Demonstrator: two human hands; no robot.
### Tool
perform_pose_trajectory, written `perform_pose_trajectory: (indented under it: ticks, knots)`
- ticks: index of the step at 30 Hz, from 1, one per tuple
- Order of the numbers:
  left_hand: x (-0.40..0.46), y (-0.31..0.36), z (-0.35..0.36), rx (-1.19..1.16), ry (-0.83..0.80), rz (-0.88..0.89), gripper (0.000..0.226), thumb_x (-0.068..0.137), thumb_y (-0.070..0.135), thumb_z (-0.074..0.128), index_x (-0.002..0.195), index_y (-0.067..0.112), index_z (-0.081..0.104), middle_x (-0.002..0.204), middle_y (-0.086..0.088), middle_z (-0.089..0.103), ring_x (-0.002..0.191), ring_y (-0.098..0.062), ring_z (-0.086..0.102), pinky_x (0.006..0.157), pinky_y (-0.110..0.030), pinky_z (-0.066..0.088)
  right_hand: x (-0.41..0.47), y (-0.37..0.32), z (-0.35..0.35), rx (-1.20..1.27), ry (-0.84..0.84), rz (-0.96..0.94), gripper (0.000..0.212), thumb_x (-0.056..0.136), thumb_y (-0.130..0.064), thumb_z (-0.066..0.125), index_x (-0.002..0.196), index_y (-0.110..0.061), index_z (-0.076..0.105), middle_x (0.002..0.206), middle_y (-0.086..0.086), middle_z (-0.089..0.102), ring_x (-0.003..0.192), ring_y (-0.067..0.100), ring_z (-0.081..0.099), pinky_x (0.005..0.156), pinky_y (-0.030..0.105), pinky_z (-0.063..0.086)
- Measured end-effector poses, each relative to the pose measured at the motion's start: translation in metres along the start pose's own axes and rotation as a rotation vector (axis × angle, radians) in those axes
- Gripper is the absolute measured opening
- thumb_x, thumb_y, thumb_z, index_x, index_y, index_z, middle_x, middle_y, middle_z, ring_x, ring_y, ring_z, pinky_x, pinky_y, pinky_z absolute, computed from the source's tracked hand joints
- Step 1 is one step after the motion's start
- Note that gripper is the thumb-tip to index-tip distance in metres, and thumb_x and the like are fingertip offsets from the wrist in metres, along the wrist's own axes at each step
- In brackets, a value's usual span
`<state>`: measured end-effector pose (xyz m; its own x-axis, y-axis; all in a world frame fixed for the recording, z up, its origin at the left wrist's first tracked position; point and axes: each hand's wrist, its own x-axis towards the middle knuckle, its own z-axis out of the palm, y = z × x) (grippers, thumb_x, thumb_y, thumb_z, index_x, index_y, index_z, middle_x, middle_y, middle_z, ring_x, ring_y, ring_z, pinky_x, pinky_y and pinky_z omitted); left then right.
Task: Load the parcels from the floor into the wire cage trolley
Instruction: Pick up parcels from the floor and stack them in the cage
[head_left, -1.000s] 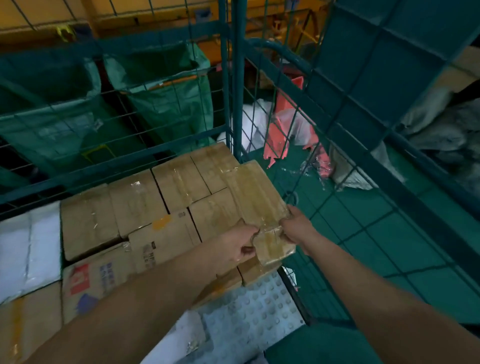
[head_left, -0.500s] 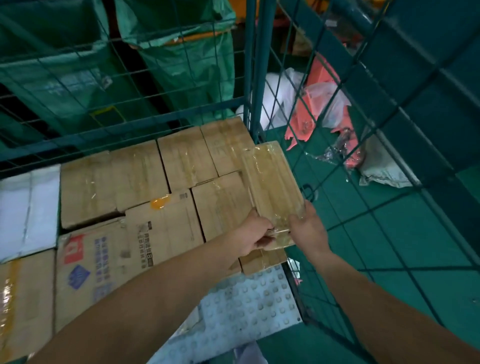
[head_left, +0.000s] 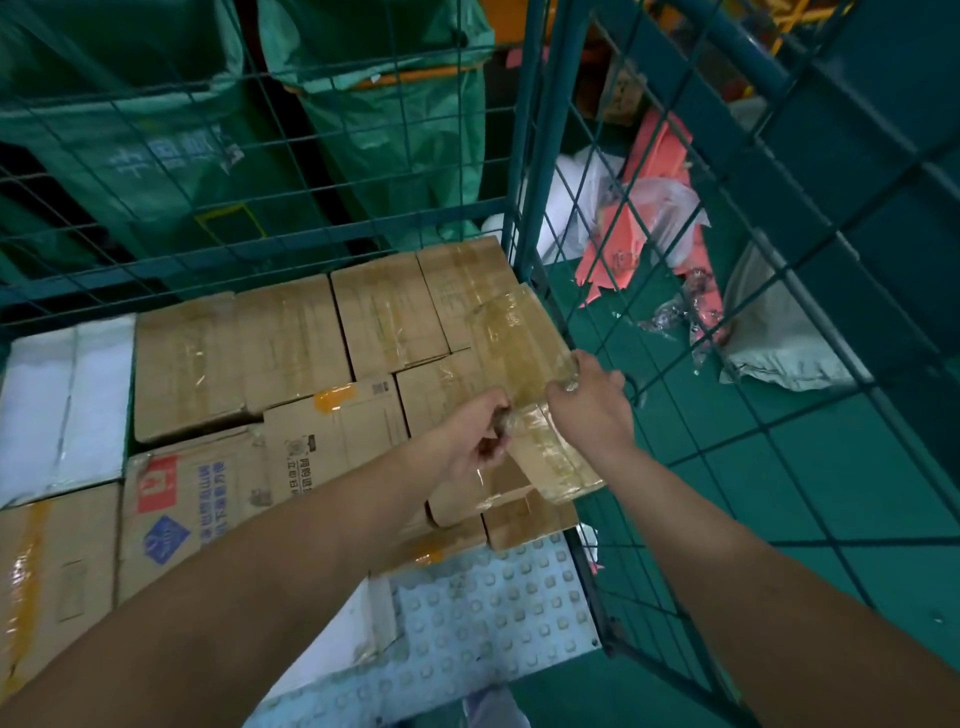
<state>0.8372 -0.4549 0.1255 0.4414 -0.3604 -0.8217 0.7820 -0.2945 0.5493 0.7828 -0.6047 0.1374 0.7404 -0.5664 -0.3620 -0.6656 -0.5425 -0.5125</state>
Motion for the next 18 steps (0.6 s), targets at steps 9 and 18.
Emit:
perform_pose_trajectory:
  ticks: [9, 18]
  knots:
    - [0.044, -0.012, 0.037, -0.028, 0.065, 0.009, 0.021, 0.105, 0.019, 0.053, 0.121, 0.006, 0.055, 0.084, -0.005, 0.057, 0.062, -0.013, 0.059, 0.062, -0.025, 0.055, 0.033, 0.032, 0.018, -0.089, 0.017, 0.05, 0.053, 0.105, -0.008, 0.036, 0.157, -0.002, 0.023, 0.159, 0.021, 0.03, 0.131, 0.041, 0.044, 0.097, 0.043, 0.045]
    - [0.102, -0.038, 0.053, -0.055, 0.139, 0.084, 0.058, 0.103, 0.019, 0.056, 0.156, 0.022, 0.031, 0.122, -0.012, 0.065, 0.08, -0.02, 0.065, 0.07, -0.03, 0.062, 0.035, 0.083, 0.067, -0.069, -0.03, -0.226, 0.042, 0.107, -0.018, 0.041, 0.147, -0.011, 0.038, 0.167, 0.008, 0.004, 0.133, 0.038, 0.047, 0.099, 0.055, 0.053]
